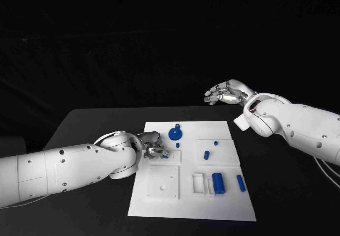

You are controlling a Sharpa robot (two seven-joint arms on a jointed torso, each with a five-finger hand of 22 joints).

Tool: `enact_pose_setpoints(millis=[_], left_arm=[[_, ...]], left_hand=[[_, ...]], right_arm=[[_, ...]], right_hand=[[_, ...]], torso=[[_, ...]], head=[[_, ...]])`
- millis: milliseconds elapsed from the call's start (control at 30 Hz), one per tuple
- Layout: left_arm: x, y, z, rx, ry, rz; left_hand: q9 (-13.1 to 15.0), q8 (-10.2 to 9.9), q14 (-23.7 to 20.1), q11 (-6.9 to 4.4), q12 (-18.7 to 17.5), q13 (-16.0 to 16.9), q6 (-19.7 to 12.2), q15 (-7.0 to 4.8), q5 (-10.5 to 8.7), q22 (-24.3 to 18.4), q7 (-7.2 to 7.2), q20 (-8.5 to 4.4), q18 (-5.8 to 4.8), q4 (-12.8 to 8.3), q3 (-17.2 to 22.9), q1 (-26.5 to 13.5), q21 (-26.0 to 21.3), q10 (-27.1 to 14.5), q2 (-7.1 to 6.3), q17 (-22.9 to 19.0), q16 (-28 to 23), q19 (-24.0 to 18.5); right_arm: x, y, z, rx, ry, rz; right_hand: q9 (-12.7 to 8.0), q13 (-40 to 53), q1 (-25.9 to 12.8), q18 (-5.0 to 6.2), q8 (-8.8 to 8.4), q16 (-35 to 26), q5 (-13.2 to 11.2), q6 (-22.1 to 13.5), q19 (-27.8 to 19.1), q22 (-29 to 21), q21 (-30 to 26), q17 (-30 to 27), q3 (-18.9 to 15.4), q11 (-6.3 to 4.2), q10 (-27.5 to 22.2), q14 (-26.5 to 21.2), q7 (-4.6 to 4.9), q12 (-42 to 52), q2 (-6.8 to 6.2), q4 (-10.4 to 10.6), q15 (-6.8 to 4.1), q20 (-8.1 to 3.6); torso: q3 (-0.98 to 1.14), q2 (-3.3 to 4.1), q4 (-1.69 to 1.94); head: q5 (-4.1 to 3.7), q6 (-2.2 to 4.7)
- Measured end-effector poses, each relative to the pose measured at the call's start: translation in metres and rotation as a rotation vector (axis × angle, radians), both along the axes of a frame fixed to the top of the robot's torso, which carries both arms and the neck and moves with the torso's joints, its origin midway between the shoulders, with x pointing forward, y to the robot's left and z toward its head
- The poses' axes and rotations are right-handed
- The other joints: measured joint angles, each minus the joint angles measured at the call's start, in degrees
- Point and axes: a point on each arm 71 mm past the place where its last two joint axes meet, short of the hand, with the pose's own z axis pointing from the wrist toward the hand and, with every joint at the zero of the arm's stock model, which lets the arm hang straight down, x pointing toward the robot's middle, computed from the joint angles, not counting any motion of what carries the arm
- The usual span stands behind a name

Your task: Assemble the parts on the task board

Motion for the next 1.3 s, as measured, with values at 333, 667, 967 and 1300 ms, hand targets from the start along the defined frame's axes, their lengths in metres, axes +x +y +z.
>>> enact_pose_setpoints(millis=[333, 667, 967, 1300], left_arm=[[-0.0003, 0.0011, -0.0049, 0.01, 0.031, 0.001], [-0.0009, -0.0002, -0.0097, 0.02, 0.055, 0.0], [0.0005, -0.0003, -0.0089, 0.019, 0.06, 0.001], [0.0041, -0.0006, -0.0083, 0.021, 0.067, 0.0]], left_hand=[[-1.13, 0.91, 0.93, -0.17, 0.55, -0.85, 5.44, -1.37, -6.43, 0.0, -3.35, 0.0, 0.0, 3.6, -0.63, -2.45, 0.0, -0.41, -1.65, -0.49, 0.17, 0.0], [-1.92, 0.7, 0.71, -0.8, 0.84, -1.36, 11.88, -1.75, -10.21, 0.0, -6.31, 0.0, 0.91, 5.27, -0.71, -3.79, 0.0, -1.63, -3.0, -0.82, 0.44, 0.0], [-1.55, 0.86, 0.68, -0.95, 0.84, -1.49, 11.88, -1.78, -10.66, 0.01, -6.32, 0.0, 0.9, 5.64, -0.77, -3.85, 0.0, -1.78, -3.05, -0.89, 0.44, 0.0], [-1.62, 1.01, 0.64, -1.21, 0.84, -1.63, 11.98, -1.83, -11.12, 0.0, -6.42, 0.0, 0.98, 6.06, -1.02, -3.79, 0.01, -2.03, -3.11, -0.96, 0.44, 0.01]], right_arm=[[0.0, 0.0003, -0.0001, 0.0, 0.0, 0.001], [0.0004, 0.0012, -0.0011, 0.0, 0.002, 0.001], [0.0003, 0.0011, -0.0014, 0.0, 0.003, 0.001], [0.0003, 0.0015, -0.0015, 0.0, 0.003, 0.002]], right_hand=[[-0.01, -0.05, 0.0, 0.0, 0.0, 0.0, 0.0, 0.0, 0.01, 0.01, 0.0, -0.02, 0.0, 0.0, 0.0, 0.0, 0.0, 0.0, 0.0, 0.0, 0.0, 0.0], [-0.06, -0.1, 0.0, 0.0, 0.0, 0.0, 0.0, 0.0, 0.01, 0.01, 0.0, -0.05, -0.16, 0.0, 0.0, 0.0, 0.0, 0.0, 0.0, -0.17, 0.0, 0.0], [-0.06, -0.16, 0.0, -0.01, 0.0, 0.0, 0.0, 0.0, 0.01, 0.01, 0.0, -0.05, -0.33, 0.0, 0.0, 0.0, 0.0, 0.0, 0.0, 0.0, 0.0, -0.01], [-0.11, -0.21, 0.0, 0.0, 0.0, 0.0, 0.0, 0.0, 0.01, -0.04, 0.0, -0.05, -0.33, 0.0, 0.0, 0.0, 0.0, 0.0, 0.0, 0.0, 0.0, -0.01]], torso=[[0.0, 0.0, -0.01], [-0.03, 0.01, -0.01], [-0.04, 0.04, -0.02], [-0.08, 0.05, -0.04]], head=[[0.05, -0.1], [0.01, -0.02], [-0.09, 0.1], [-0.14, 0.25]])
